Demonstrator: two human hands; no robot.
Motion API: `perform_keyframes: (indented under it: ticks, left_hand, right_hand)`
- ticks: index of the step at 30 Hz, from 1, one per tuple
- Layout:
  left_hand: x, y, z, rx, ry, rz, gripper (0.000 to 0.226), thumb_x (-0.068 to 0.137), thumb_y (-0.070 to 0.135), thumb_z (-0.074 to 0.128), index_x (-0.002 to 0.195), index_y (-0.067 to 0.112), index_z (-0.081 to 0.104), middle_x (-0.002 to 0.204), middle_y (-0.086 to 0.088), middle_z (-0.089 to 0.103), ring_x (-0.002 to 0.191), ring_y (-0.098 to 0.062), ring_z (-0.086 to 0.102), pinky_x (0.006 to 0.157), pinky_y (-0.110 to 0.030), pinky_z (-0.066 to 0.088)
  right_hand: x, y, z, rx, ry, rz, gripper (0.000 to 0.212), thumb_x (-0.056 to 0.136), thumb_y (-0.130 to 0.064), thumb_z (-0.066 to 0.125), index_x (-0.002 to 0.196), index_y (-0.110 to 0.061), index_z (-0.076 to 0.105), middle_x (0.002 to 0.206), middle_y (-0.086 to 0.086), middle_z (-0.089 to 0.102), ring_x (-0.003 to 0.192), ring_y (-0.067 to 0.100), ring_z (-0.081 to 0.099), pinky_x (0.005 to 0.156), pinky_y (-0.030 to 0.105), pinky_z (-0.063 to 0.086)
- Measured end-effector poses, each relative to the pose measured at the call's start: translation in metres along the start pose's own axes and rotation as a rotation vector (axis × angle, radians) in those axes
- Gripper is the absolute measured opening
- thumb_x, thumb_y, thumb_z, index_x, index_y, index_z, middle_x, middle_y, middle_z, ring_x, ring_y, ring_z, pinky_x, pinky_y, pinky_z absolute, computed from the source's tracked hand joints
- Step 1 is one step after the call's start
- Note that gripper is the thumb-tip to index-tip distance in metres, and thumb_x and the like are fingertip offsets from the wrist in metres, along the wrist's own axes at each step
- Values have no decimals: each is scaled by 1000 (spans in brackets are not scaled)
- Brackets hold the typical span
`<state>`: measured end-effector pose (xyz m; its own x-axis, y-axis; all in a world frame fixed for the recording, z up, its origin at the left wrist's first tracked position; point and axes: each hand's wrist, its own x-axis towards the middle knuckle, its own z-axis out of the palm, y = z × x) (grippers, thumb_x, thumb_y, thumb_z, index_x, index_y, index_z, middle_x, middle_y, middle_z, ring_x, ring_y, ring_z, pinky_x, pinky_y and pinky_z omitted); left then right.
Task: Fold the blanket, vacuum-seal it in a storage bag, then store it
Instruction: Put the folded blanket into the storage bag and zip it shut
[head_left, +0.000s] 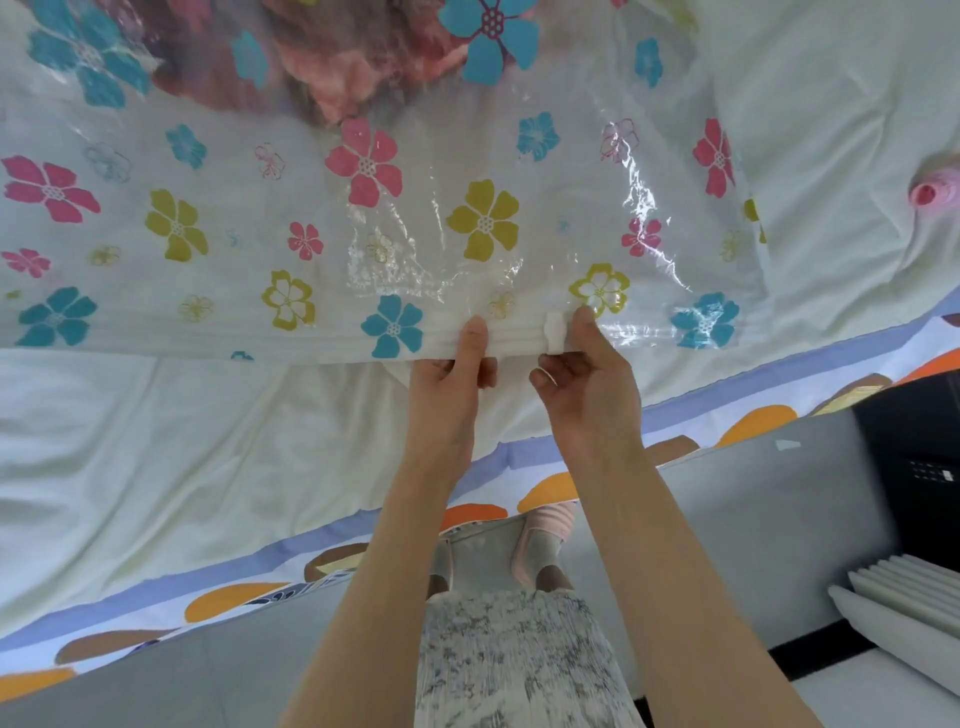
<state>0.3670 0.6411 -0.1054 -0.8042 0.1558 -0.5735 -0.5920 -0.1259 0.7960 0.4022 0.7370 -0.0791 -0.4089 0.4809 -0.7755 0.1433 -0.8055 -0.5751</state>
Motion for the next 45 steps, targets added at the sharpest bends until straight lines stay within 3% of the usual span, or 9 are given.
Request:
perform_keyframes:
  ticks: [5, 9, 14, 19, 26, 32, 37, 42, 45]
  left_hand:
    - [-1, 0, 16, -204, 42, -49, 25, 89, 13, 62, 113, 8, 61, 101, 1, 70, 94, -13, 65, 82, -29, 53]
    - [-5, 3, 26, -284, 68, -38, 18, 87, 3, 61, 103, 11, 63, 90, 7, 72, 89, -8, 67, 80, -27, 52]
    - [-4, 4, 27, -253, 110, -14, 10, 86, 2, 63, 93, 10, 65, 81, 3, 68, 77, -11, 62, 67, -22, 49]
    - [-6, 3, 25, -195, 145, -13, 6, 86, 9, 65, 81, 12, 66, 64, 9, 65, 61, -8, 54, 57, -21, 45]
    - [-11, 1, 29, -374, 89, -125, 10, 89, 15, 60, 92, 8, 67, 84, -4, 68, 82, -19, 62, 77, -29, 51]
    - [-15, -5, 42, -267, 43, -107, 11, 89, 10, 60, 95, 5, 67, 79, 3, 70, 75, -11, 64, 65, -23, 50]
    - [-15, -8, 50, -404, 100, -184, 24, 89, 14, 60, 107, -2, 61, 77, -3, 64, 64, -12, 59, 55, -22, 46]
    - [-18, 1, 65, -290, 14, -266, 18, 91, 30, 56, 80, 15, 54, 48, 9, 42, 39, -3, 38, 36, -16, 29]
    - [-14, 1, 66, -171, -48, -209, 31, 94, 34, 51, 69, 17, 55, 48, 6, 39, 43, -7, 38, 41, -21, 30]
  right_hand:
    - [-2, -1, -8, -101, 74, -178, 17, 88, -14, 67, 74, -7, 60, 56, -5, 56, 50, 8, 47, 63, 23, 42]
    - [-3, 1, -9, -143, 101, -215, 19, 88, -17, 67, 76, -5, 58, 52, -6, 57, 50, 8, 48, 69, 28, 41]
    - [-3, 4, -10, -144, -74, -89, 20, 86, -25, 66, 79, -6, 65, 64, 3, 58, 58, 12, 51, 60, 25, 45]
    - [-3, 10, 1, -143, -88, -79, 19, 87, -10, 66, 69, -7, 60, 64, 5, 47, 55, 12, 40, 59, 24, 40]
    - [-3, 16, 15, -147, -21, -179, 12, 87, 0, 58, 75, 1, 62, 64, 5, 56, 63, 17, 49, 62, 31, 44]
    - [-4, 10, -2, -296, -36, -178, 30, 88, -16, 67, 61, -3, 63, 54, 3, 53, 58, 16, 49, 64, 30, 46]
    - [-7, 1, -7, -291, -67, -117, 26, 85, -17, 69, 71, 6, 66, 62, 11, 57, 61, 19, 50, 63, 29, 46]
    - [-7, -5, -12, -426, 3, -190, 29, 84, -20, 71, 64, 0, 62, 52, 3, 57, 50, 11, 49, 53, 20, 44]
    - [-5, -13, -14, -512, -24, -238, 37, 86, -26, 68, 58, -4, 57, 43, -3, 49, 43, 9, 42, 47, 17, 39]
